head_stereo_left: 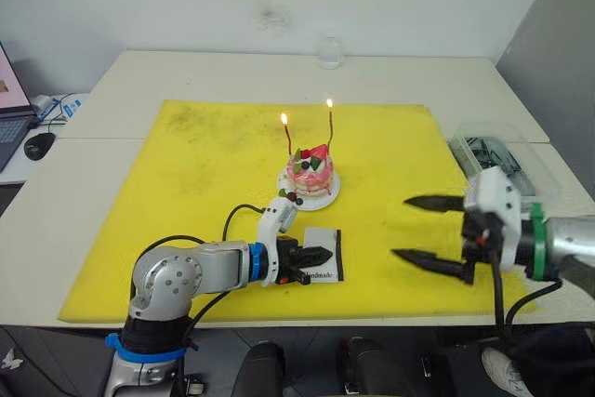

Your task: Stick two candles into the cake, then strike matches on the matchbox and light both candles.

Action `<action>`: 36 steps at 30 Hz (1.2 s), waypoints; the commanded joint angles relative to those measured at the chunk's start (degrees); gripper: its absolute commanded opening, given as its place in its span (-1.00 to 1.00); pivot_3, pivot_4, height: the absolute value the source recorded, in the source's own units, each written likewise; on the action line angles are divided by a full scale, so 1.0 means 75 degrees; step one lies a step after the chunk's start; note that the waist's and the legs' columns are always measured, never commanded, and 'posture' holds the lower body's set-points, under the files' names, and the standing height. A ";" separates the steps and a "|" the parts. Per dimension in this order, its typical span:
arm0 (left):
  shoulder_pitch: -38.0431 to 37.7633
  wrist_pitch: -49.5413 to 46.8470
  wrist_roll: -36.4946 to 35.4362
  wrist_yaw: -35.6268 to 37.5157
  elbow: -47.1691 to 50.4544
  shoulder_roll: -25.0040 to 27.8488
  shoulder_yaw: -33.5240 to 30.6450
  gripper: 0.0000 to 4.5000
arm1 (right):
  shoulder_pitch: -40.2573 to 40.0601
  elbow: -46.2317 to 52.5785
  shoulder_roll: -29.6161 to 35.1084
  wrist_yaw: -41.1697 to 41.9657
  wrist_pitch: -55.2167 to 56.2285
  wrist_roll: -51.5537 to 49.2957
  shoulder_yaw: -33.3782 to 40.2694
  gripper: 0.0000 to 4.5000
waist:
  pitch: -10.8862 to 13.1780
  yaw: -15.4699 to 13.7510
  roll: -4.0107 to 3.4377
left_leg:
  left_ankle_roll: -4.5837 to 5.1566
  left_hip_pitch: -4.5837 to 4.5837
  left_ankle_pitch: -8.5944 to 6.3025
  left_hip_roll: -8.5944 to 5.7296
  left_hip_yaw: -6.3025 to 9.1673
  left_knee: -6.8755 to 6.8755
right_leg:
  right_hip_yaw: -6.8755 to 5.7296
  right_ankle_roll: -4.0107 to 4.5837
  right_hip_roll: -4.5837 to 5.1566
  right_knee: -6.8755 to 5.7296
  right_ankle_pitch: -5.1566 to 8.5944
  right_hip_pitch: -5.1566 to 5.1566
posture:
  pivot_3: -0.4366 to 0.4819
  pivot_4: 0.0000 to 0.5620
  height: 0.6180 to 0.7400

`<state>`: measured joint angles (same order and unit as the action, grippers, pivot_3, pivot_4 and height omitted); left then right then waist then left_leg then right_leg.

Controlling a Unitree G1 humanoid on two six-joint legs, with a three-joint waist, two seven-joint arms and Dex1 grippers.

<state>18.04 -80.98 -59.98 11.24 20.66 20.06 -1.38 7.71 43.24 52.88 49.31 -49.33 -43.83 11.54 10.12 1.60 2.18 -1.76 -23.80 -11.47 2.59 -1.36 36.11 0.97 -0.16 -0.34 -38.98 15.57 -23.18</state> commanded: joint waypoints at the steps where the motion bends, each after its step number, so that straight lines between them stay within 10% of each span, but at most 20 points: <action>1: -0.0027 -0.0077 0.0253 0.0053 0.0034 0.0104 0.0182 -1.00 | 0.0182 0.0202 0.0150 -0.0171 -0.0118 -0.0181 -0.0040 0.98 | -0.0001 -0.0007 0.0002 | 0.0000 0.0000 0.0000 -0.0001 -0.0001 0.0000 | 0.0001 0.0000 0.0001 0.0002 0.0000 0.0000 | -0.05 -0.47 1.00; 16: 0.0069 -0.0372 -0.0009 0.0527 0.0704 0.0871 -0.0319 0.99 | 0.0194 0.0116 0.0456 -0.0138 0.0038 0.0112 -0.0340 1.00 | -0.0001 0.0008 0.0002 | 0.0000 0.0005 0.0000 0.0005 0.0006 -0.0003 | -0.0006 0.0004 -0.0004 0.0000 0.0000 -0.0004 | -0.05 -0.47 1.00; 29: -0.0101 -0.0723 -0.1715 0.1733 0.1917 0.3394 -0.2076 0.99 | -0.0045 -0.0132 0.1279 0.0560 0.0384 0.0157 0.0599 1.00 | 0.0015 -0.0010 0.0023 | -0.0001 -0.0014 -0.0001 0.0011 0.0004 -0.0007 | -0.0007 0.0013 0.0033 0.0011 0.0006 -0.0014 | -0.05 -0.47 1.00; 36: -0.1424 0.2855 0.1164 0.3858 0.1410 0.5295 -0.2995 0.99 | -0.0073 -0.1346 0.2037 0.1637 0.1504 0.0940 0.1811 1.00 | 0.0022 -0.0042 0.0016 | -0.0001 -0.0003 -0.0002 0.0003 -0.0006 -0.0011 | -0.0012 0.0071 0.0054 0.0017 0.0040 -0.0013 | -0.05 -0.47 1.00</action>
<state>8.36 -67.24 -57.57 36.29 32.58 57.89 -21.91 6.94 35.20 66.67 59.04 -41.18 -38.72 21.18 10.29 1.29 2.31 -1.77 -23.82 -11.49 2.60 -1.42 36.03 0.88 0.39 0.09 -38.85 15.87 -23.28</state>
